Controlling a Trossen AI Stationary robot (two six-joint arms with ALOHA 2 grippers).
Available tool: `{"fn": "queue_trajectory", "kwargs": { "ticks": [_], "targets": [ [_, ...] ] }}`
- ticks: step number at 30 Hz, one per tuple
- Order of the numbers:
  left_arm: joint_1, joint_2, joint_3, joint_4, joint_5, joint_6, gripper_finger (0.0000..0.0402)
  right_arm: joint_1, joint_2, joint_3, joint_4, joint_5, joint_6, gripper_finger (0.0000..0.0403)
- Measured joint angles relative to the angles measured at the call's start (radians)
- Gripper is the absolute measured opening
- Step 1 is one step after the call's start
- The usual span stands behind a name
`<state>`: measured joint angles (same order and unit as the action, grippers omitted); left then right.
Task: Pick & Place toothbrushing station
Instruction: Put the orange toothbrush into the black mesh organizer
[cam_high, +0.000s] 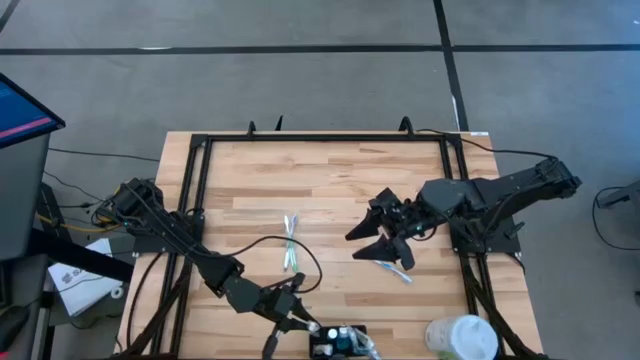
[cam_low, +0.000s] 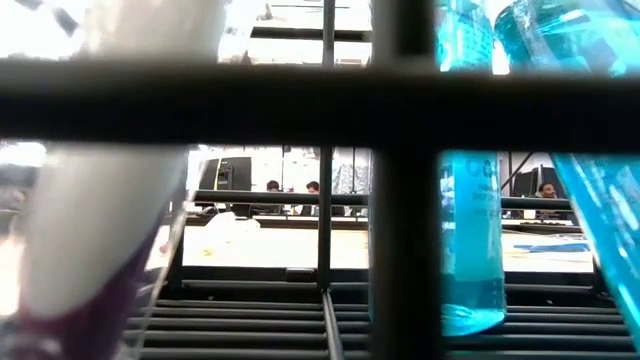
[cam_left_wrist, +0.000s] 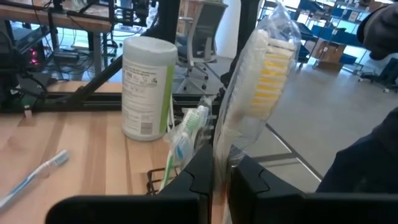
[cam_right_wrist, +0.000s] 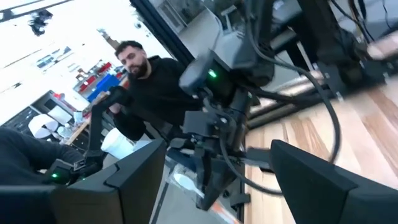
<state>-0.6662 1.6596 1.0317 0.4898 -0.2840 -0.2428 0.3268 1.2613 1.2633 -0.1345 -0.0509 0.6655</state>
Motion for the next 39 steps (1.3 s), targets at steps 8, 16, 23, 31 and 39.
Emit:
{"fn": "queue_trajectory", "kwargs": {
  "ticks": [8, 16, 23, 31, 39],
  "targets": [
    [0.013, 0.054, 0.002, 0.060, 0.007, -0.002, 0.0011, 0.032, 0.000, 0.000, 0.042, 0.000, -0.117, 0.0282],
    [0.013, 0.084, 0.006, 0.063, 0.004, -0.024, 0.0011, 0.077, 0.000, 0.000, 0.046, 0.002, -0.361, 0.0282],
    [0.013, 0.109, 0.008, 0.069, 0.003, -0.030, 0.0011, 0.138, 0.000, 0.000, 0.056, 0.076, -0.520, 0.0282],
    [0.012, 0.152, 0.008, 0.094, -0.001, -0.057, 0.0011, 0.200, 0.000, 0.000, 0.052, 0.231, -0.533, 0.0282],
    [0.017, 0.152, 0.008, 0.095, 0.004, -0.053, 0.0011, 0.233, 0.000, 0.000, 0.052, 0.235, -0.535, 0.0282]
  ]
}}
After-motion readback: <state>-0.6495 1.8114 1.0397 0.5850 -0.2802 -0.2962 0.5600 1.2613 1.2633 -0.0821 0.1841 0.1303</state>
